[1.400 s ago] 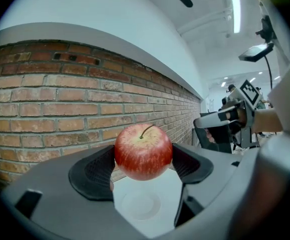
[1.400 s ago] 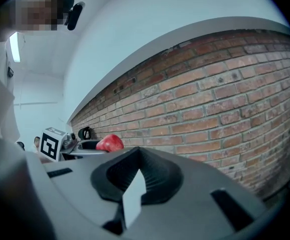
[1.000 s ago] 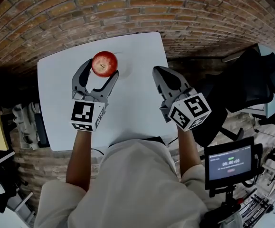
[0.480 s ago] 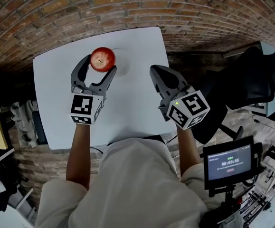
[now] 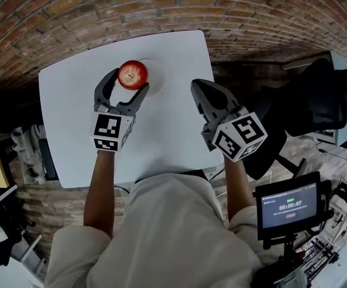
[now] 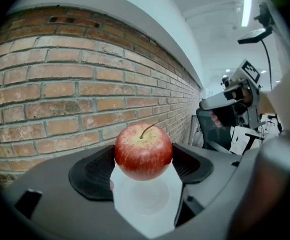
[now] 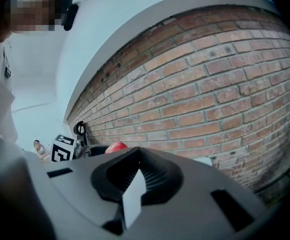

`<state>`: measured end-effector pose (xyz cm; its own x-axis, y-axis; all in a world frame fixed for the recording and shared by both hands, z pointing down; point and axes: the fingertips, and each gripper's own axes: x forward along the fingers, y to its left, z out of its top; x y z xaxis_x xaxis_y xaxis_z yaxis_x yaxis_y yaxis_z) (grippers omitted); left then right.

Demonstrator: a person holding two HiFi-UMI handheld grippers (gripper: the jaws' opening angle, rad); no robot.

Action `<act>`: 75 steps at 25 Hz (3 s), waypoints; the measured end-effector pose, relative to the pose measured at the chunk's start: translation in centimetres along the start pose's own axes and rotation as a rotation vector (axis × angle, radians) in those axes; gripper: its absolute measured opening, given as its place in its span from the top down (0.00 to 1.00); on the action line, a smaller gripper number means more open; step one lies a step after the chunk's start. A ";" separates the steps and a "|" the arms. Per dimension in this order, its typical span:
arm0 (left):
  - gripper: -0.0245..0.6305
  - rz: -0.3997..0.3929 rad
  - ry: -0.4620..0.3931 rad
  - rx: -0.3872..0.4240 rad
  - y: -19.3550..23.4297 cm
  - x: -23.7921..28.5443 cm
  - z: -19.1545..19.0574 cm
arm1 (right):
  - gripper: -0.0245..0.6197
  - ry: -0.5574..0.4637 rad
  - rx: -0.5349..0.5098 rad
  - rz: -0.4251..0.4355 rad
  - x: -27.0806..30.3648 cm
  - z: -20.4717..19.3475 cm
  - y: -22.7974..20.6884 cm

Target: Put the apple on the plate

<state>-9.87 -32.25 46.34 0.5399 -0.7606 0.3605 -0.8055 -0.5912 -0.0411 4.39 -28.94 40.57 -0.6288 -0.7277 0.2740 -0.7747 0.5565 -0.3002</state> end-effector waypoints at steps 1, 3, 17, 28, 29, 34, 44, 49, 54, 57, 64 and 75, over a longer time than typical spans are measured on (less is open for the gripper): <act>0.41 -0.002 0.005 0.004 0.1 0.2 -0.2 | 0.95 0.004 0.001 0.001 0.1 -0.1 -0.1; 0.41 -0.006 0.007 0.018 0.2 0.6 -0.5 | 0.95 0.008 0.010 0.014 0.4 -0.4 0.0; 0.41 -0.049 0.075 0.025 0.3 3.7 -3.7 | 0.95 0.021 0.053 0.002 1.3 -1.7 -1.1; 0.41 -0.048 0.121 0.016 0.6 5.5 -6.2 | 0.95 0.051 0.077 -0.046 2.1 -2.6 -2.4; 0.41 -0.047 0.126 0.014 0.6 5.7 -6.4 | 0.96 0.053 0.080 -0.054 2.2 -2.7 -2.6; 0.41 -0.038 0.144 -0.002 0.7 6.4 -7.4 | 0.95 0.059 0.083 -0.059 2.8 -3.0 -3.1; 0.41 -0.021 0.180 -0.033 0.7 7.7 -9.7 | 0.95 0.102 0.088 -0.068 3.2 -4.6 -3.7; 0.41 0.002 0.200 -0.047 1.0 8.2 -10.9 | 0.95 0.113 0.104 -0.082 3.2 -5.2 -4.3; 0.41 0.010 0.216 -0.060 1.0 8.7 -11.8 | 0.95 0.121 0.104 -0.082 3.2 -5.7 -4.4; 0.41 0.018 0.219 -0.086 1.1 8.8 -12.4 | 0.95 0.130 0.104 -0.079 3.3 -6.0 -4.3; 0.41 0.011 0.229 -0.089 0.8 9.3 -13.0 | 0.95 0.139 0.110 -0.071 3.6 -6.6 -4.1; 0.41 0.009 0.243 -0.091 0.5 9.6 -13.6 | 0.95 0.145 0.119 -0.057 3.8 -6.9 -3.8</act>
<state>-8.41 -36.21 62.45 0.4671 -0.6721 0.5746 -0.8343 -0.5502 0.0347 4.50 -31.03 49.08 -0.5934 -0.6866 0.4201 -0.8018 0.4583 -0.3834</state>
